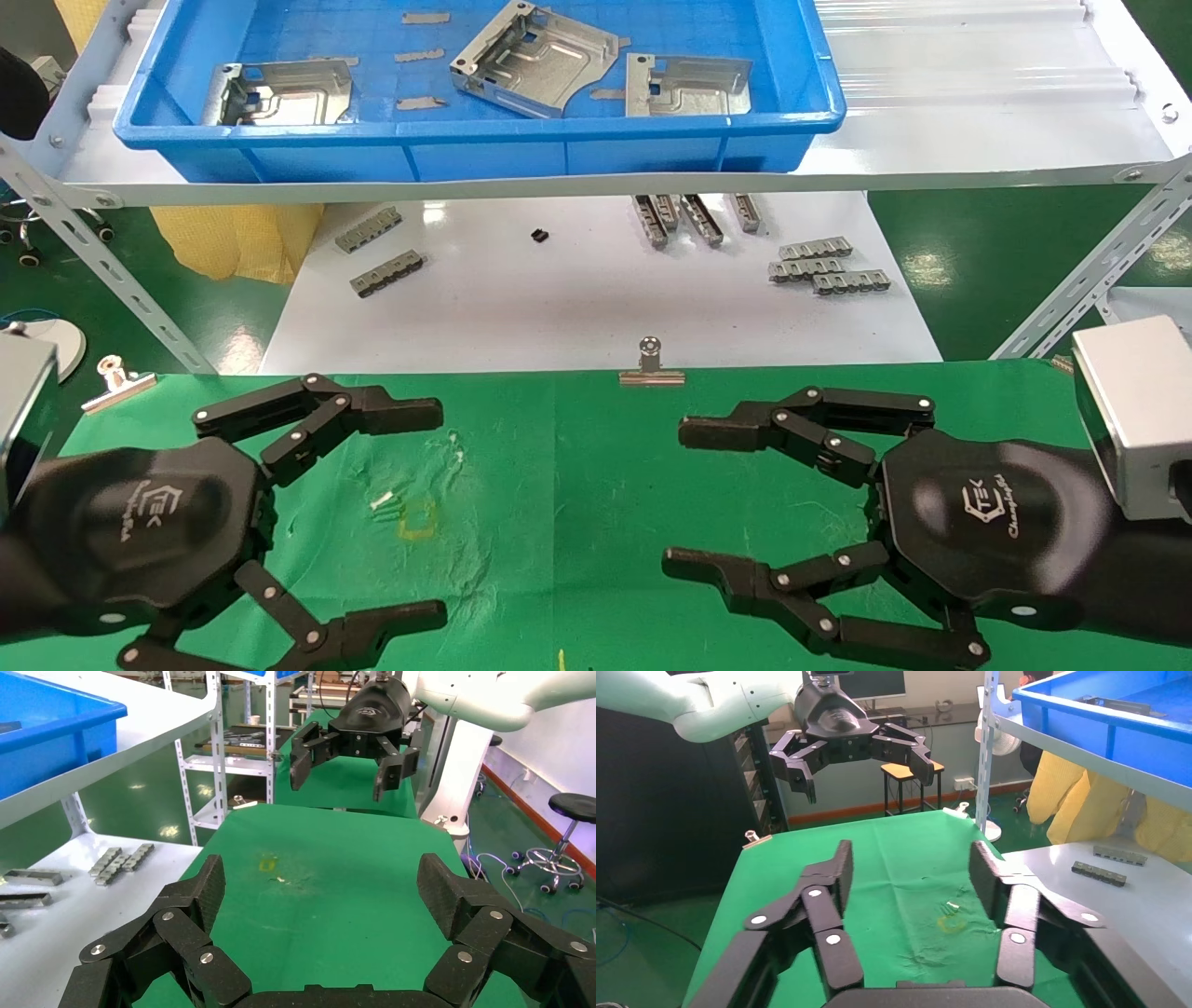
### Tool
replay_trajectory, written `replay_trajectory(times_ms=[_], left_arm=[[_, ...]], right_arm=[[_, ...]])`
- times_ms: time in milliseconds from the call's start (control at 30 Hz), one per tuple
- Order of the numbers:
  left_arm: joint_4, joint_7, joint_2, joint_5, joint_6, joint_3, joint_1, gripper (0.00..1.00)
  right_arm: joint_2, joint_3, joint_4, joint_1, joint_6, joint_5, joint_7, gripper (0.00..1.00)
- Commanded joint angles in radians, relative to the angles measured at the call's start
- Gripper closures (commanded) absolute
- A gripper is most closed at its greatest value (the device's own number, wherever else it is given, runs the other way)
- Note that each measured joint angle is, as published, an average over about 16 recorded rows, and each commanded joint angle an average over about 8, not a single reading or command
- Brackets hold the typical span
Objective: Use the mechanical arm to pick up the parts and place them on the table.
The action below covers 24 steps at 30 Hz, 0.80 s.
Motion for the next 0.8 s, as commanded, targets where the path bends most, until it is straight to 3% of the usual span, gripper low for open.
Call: replay_trajectory(times_ms=[33, 800], left_arm=[[0.000, 0.000, 0.000, 0.000, 0.000, 0.000, 0.000, 0.00], [-0.001, 0.000, 0.000, 0.000, 0.000, 0.000, 0.001, 0.00]], right_arm=[[0.000, 0.000, 0.000, 0.000, 0.000, 0.000, 0.000, 1.00], [0.000, 0.000, 0.000, 0.000, 0.000, 0.000, 0.000, 1.00]])
